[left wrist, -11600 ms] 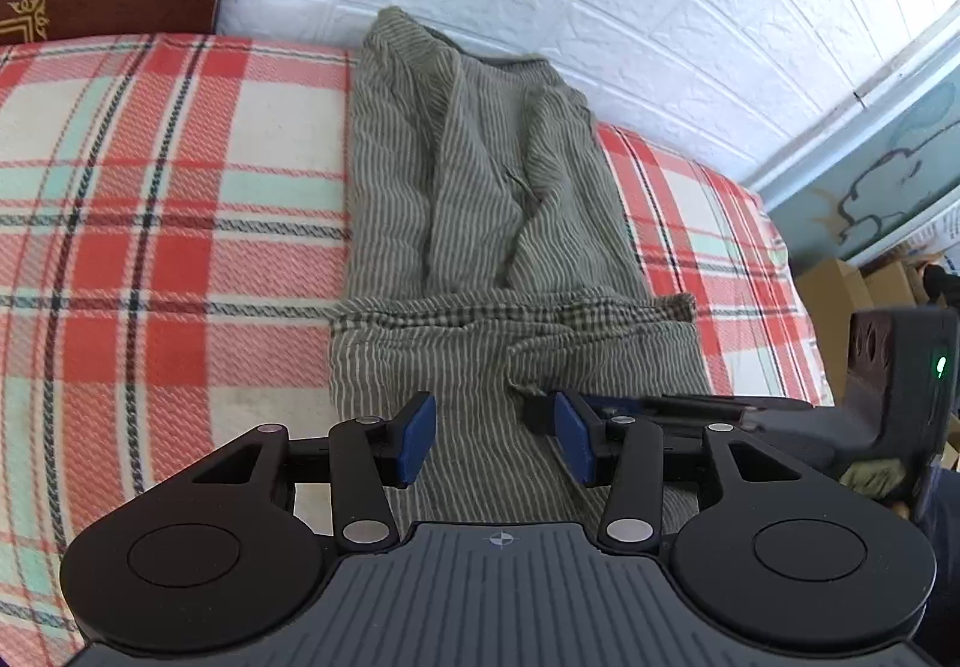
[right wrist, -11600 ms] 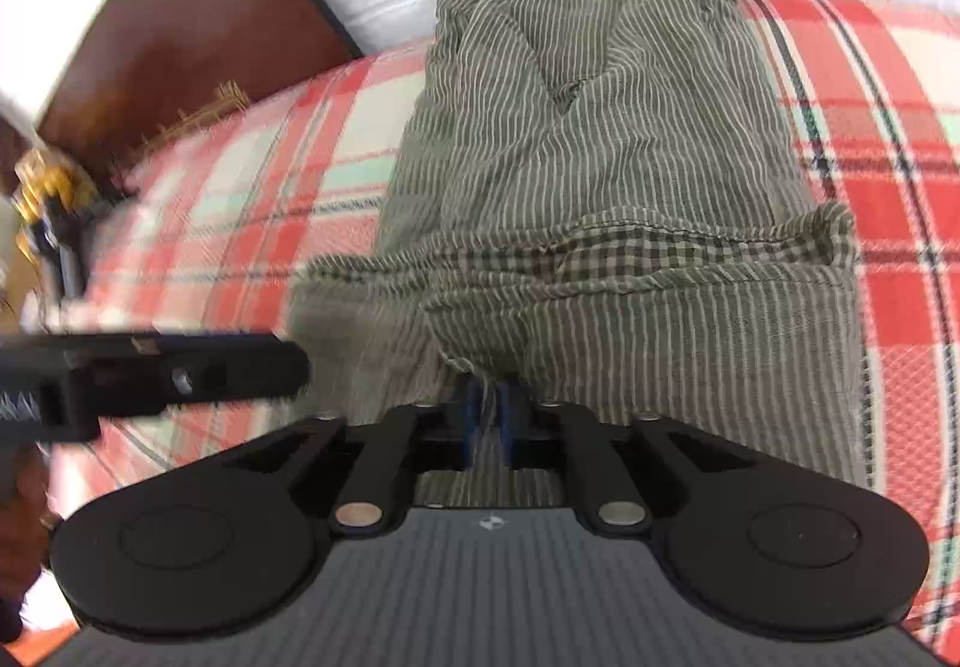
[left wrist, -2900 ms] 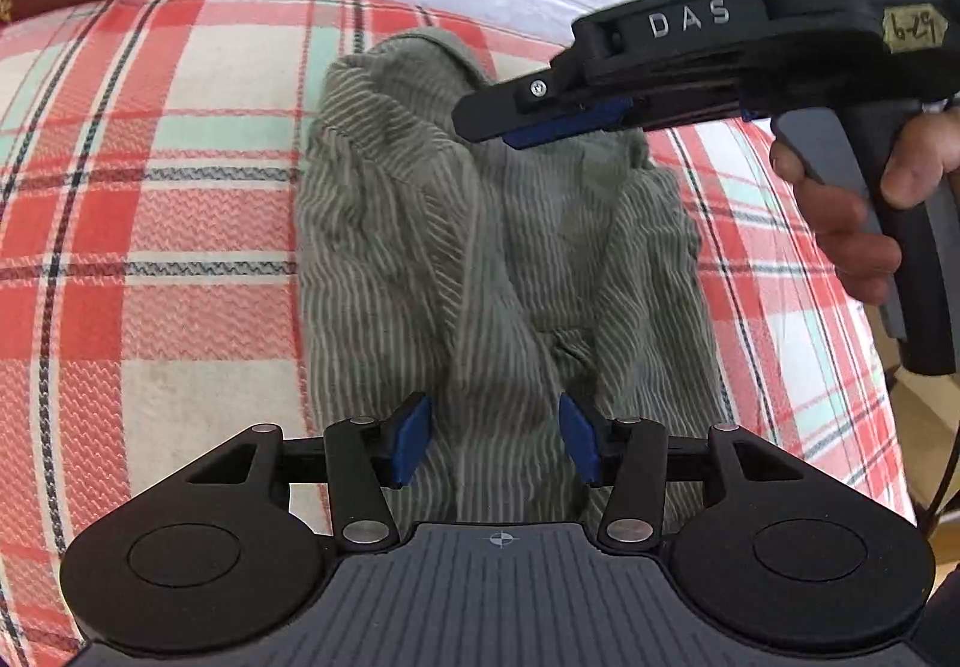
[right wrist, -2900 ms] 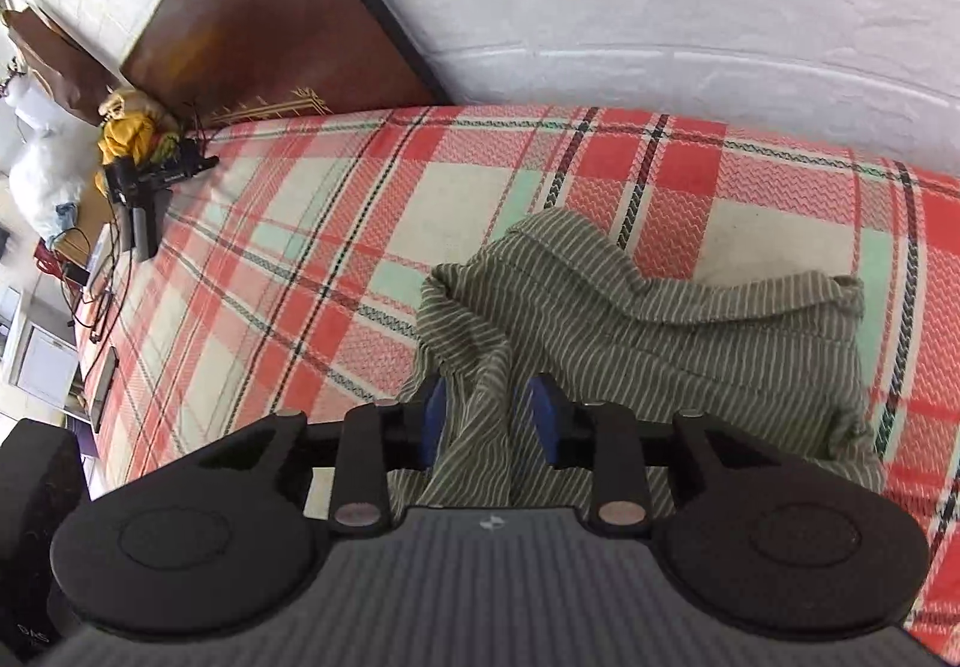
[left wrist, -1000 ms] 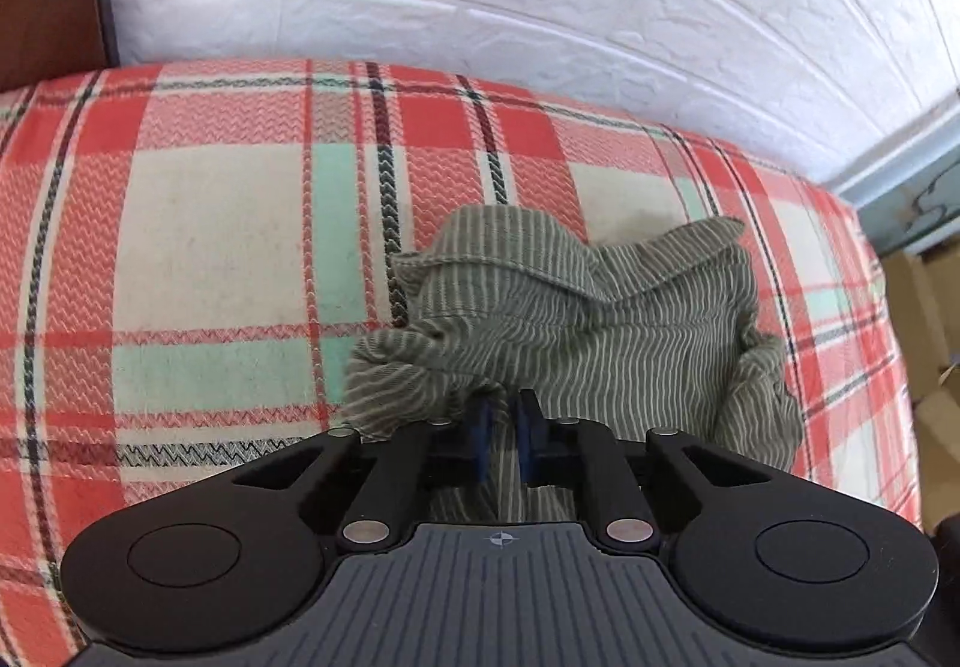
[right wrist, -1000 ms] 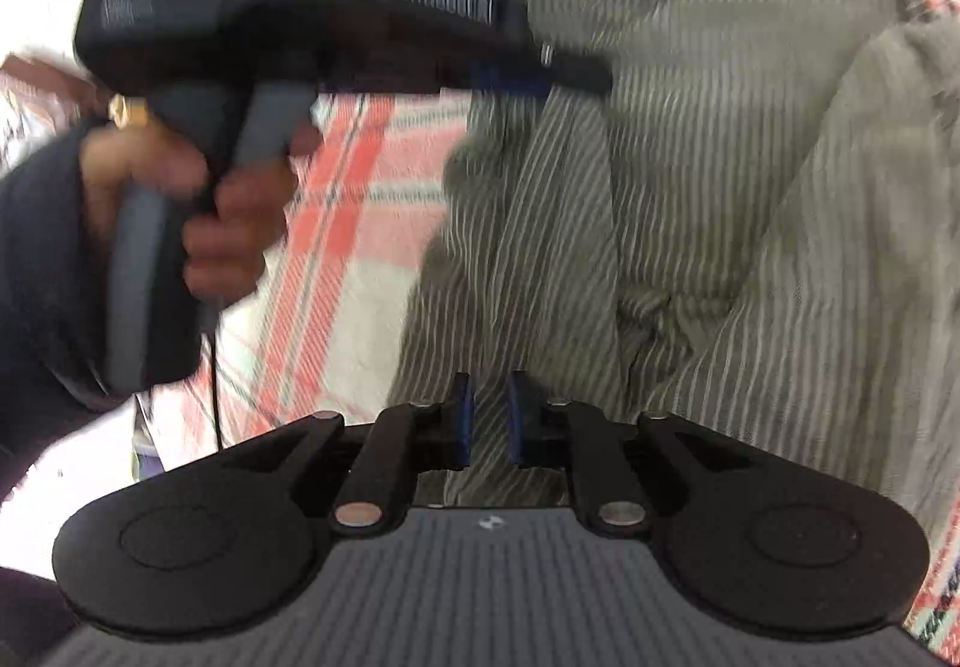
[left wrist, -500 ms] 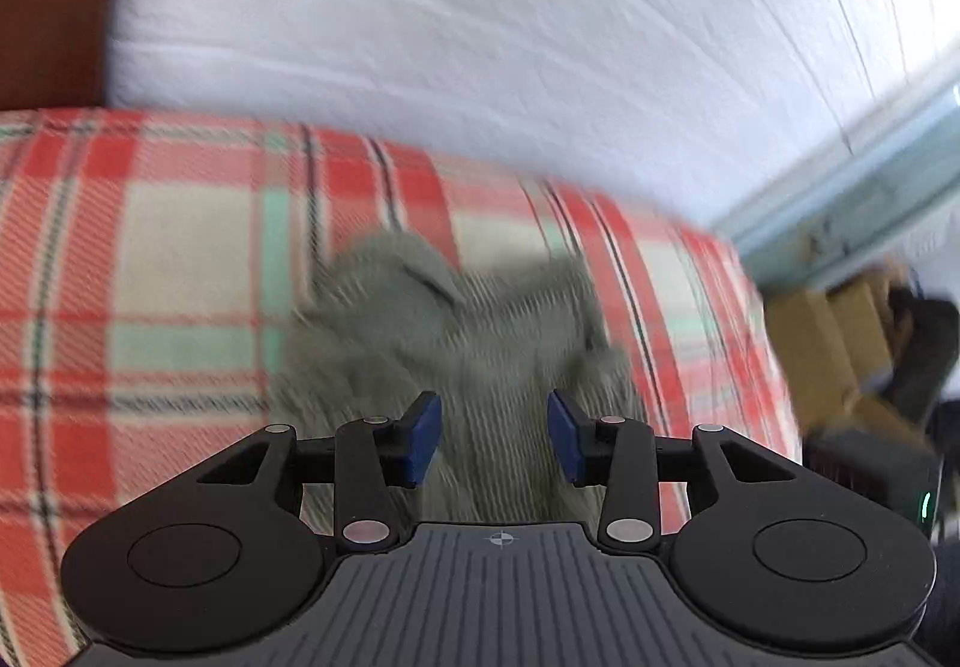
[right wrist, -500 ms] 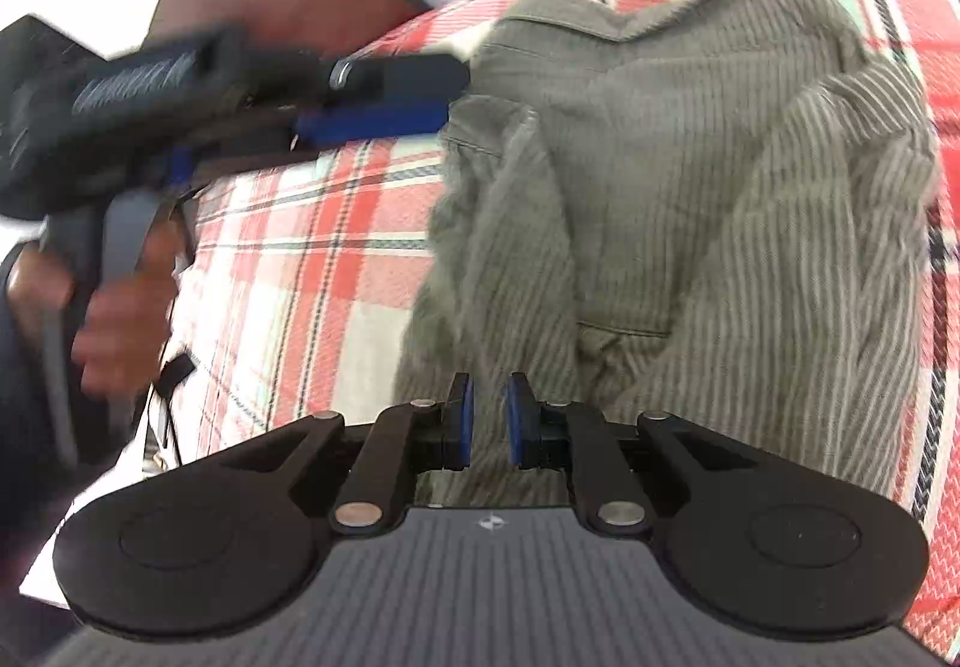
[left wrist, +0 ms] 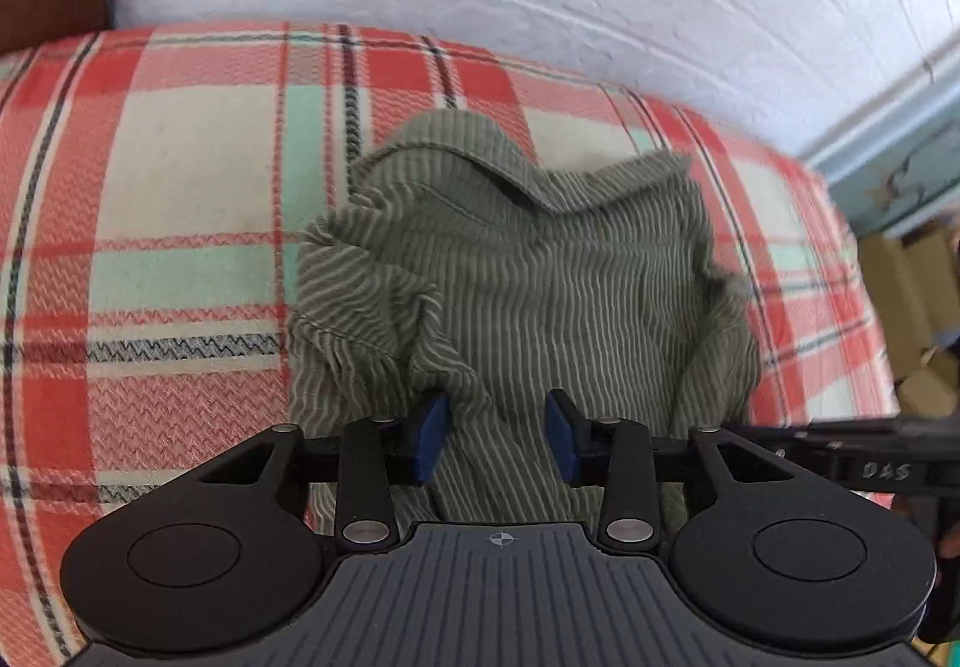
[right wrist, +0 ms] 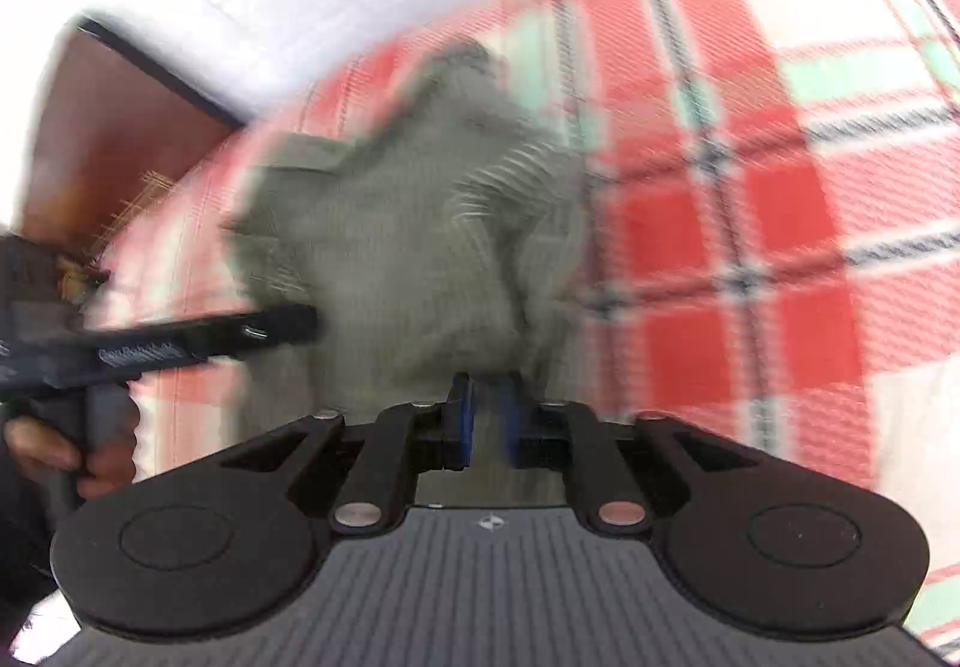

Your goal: Fold clothes

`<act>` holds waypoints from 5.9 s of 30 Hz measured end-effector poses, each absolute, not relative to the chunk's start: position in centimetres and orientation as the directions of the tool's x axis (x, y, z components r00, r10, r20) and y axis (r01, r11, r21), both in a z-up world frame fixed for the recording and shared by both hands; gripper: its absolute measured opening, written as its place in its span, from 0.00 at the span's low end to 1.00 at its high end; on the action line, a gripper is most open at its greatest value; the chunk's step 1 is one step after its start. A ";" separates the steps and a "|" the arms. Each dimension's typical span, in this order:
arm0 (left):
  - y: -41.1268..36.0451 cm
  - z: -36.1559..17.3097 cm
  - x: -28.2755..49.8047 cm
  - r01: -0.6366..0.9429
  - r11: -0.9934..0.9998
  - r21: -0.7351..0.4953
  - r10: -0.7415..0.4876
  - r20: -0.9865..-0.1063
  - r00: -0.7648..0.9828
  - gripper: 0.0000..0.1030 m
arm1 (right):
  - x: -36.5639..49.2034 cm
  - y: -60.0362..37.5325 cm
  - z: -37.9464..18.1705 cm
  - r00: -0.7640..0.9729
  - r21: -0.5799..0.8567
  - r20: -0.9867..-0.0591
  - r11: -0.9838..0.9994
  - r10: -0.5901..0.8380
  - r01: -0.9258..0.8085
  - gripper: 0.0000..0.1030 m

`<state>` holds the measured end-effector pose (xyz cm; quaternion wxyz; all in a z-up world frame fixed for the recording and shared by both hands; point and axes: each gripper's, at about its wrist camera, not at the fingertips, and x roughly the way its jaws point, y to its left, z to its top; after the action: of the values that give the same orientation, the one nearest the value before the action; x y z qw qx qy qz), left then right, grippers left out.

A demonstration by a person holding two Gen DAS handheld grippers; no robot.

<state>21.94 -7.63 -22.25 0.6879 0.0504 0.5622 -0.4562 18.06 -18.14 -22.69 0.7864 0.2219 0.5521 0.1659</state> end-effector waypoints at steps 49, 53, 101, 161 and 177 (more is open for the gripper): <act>-5.9 -19.0 27.7 0.729 0.614 -0.303 -0.536 -0.838 0.103 0.60 | 27.0 -17.7 -20.8 0.362 0.296 -0.867 0.938 0.344 -0.183 0.14; -5.2 -18.5 27.8 0.722 0.613 -0.321 -0.552 -0.828 0.101 0.60 | 27.4 -20.4 -19.9 0.430 0.409 -0.814 0.911 0.390 -0.053 0.16; 0.9 -7.7 17.9 0.844 0.342 -0.413 -0.761 -0.649 -0.010 0.04 | 16.6 -19.5 -7.1 0.407 0.611 -0.567 0.697 0.717 -0.376 0.08; 14.4 -11.9 -6.3 0.815 0.510 -0.275 -0.611 -0.783 0.118 0.60 | -8.2 -21.8 -15.4 0.404 0.477 -0.696 0.803 0.593 -0.358 0.37; 1.5 -14.7 -2.5 0.843 0.489 -0.224 -0.515 -0.854 0.072 0.57 | -6.9 -19.7 -19.1 0.412 0.490 -0.733 0.841 0.541 -0.230 0.43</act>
<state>-2.54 1.46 -14.72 0.7123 0.1684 0.4868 -0.4767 -6.85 -19.69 -19.09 0.8252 0.1586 0.4892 0.2336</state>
